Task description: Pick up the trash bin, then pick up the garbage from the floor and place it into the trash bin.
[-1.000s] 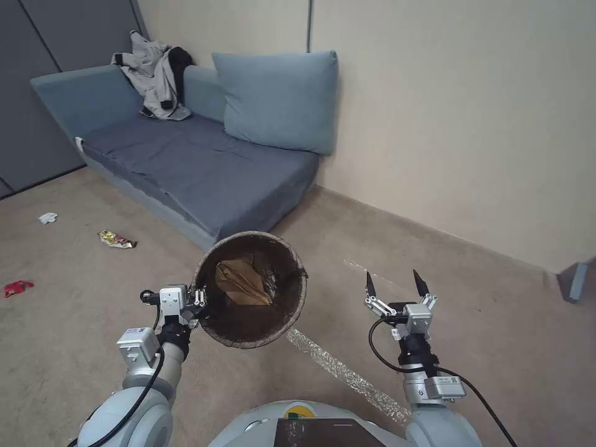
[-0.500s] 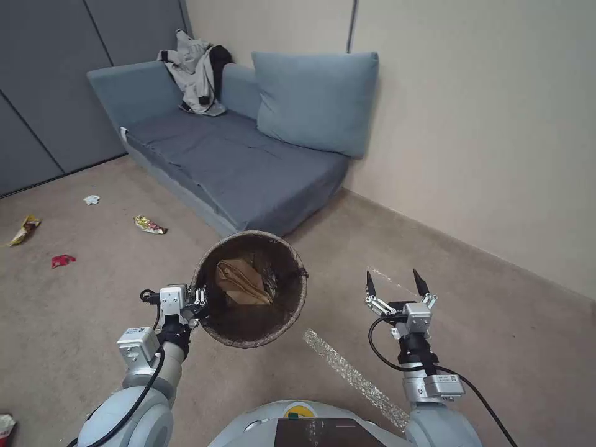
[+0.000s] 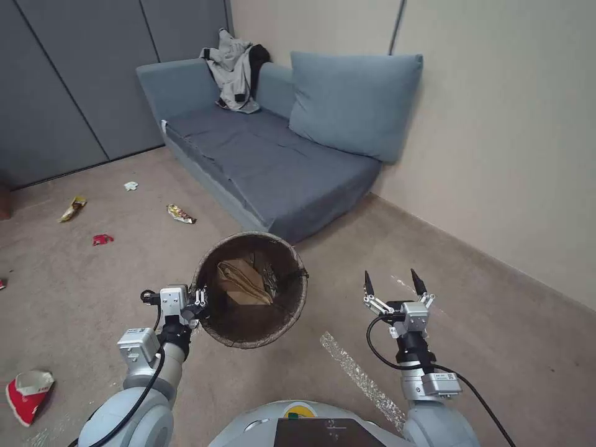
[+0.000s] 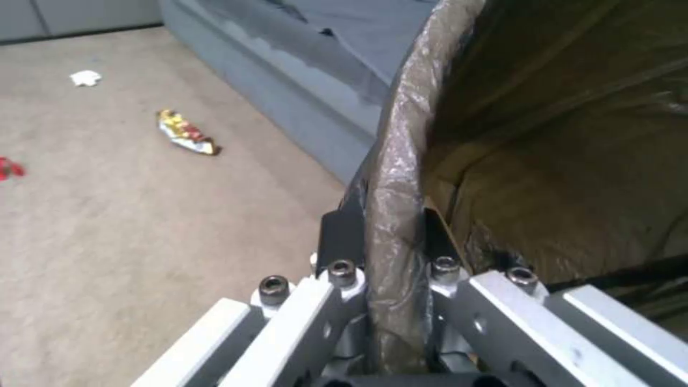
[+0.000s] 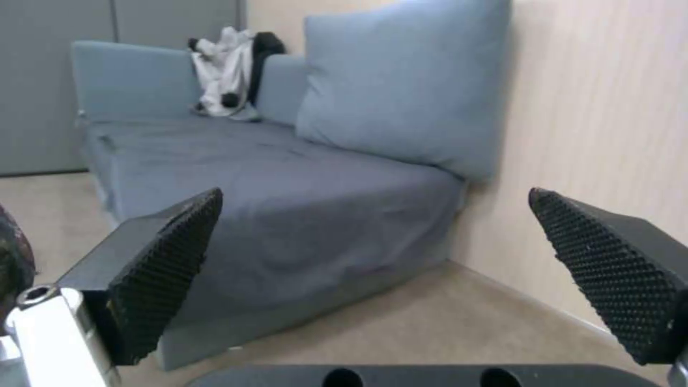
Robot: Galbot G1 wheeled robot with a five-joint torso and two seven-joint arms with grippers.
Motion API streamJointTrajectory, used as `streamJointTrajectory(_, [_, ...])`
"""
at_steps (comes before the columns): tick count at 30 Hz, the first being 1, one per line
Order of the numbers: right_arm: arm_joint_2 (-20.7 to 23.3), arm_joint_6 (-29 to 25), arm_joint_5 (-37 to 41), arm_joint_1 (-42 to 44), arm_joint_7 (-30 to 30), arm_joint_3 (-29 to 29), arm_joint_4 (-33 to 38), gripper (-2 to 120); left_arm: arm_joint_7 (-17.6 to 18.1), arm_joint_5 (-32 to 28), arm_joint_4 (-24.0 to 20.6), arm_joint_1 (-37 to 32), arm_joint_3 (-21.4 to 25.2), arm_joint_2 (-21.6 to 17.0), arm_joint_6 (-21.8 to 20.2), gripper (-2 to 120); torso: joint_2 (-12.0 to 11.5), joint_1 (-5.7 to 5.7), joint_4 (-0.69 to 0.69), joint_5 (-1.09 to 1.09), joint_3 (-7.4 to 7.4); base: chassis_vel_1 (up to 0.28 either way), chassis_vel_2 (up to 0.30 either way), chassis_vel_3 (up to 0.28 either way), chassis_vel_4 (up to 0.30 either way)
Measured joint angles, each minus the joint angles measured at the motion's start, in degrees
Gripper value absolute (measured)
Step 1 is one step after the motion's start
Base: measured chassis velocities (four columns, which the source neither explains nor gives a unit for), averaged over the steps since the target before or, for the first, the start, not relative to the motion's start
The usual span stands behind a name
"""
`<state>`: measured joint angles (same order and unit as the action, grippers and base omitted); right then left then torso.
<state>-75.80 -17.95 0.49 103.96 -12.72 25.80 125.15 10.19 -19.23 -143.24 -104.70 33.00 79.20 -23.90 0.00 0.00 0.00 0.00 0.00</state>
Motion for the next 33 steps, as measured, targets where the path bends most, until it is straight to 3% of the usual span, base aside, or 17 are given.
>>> streamJointTrajectory(33, [-0.1,0.5,0.0,-0.7,-0.4,-0.4,-0.8,100,0.0,-0.1,0.0,0.6,0.1,-0.1,0.4,2,0.0,0.0,0.0,0.0,0.0,0.061,0.059,0.058,0.054])
